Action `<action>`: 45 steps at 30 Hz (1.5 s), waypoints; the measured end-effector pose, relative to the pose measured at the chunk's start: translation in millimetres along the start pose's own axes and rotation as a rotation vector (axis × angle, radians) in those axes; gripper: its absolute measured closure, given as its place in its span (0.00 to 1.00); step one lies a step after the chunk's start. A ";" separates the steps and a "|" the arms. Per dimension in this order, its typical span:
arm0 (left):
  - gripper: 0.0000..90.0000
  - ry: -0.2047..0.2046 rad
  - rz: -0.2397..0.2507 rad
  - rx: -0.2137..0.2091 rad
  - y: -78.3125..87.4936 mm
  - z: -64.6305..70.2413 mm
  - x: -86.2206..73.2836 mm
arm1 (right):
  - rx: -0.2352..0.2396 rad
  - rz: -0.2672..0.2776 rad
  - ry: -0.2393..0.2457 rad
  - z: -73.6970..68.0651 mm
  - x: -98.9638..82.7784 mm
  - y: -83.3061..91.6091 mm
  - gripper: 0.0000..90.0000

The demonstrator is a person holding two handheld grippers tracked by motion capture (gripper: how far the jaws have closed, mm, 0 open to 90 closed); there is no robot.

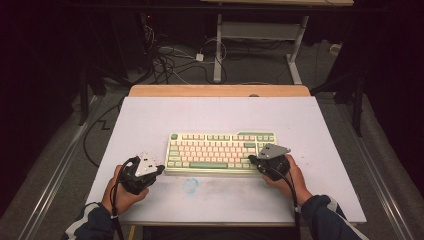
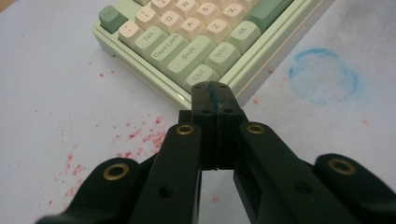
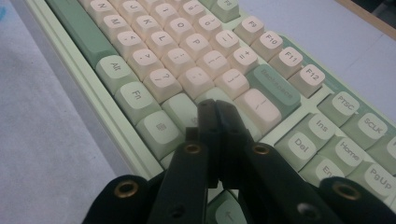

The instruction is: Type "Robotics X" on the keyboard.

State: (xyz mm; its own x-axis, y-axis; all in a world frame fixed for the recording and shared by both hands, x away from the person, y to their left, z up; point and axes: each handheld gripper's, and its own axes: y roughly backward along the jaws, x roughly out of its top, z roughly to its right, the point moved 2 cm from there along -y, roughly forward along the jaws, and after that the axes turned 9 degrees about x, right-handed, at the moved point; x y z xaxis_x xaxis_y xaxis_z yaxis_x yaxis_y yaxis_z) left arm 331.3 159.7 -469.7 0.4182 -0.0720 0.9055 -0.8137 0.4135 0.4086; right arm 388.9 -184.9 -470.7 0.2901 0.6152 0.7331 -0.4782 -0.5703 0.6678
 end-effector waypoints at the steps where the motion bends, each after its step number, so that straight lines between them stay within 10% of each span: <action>1: 0.97 0.000 -0.005 -0.001 -0.6 0.2 0.6 | 0.000 0.000 0.001 -0.1 0.0 0.0 1.00; 23: 0.97 -0.057 -0.026 -0.049 -48.7 23.2 28.4 | -0.005 0.002 0.002 -0.3 -0.2 -0.5 1.00; 45: 0.96 -0.118 -0.083 -0.084 -80.4 48.9 24.0 | -0.008 0.000 0.006 -0.5 -0.1 -0.6 1.00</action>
State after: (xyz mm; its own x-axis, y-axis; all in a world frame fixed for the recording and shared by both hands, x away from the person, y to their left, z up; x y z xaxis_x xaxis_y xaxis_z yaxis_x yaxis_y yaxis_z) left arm 387.1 80.3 -475.2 0.4282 -0.2134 0.8781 -0.7397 0.4754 0.4763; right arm 388.7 -184.3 -471.3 0.2845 0.6185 0.7324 -0.4846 -0.5664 0.6666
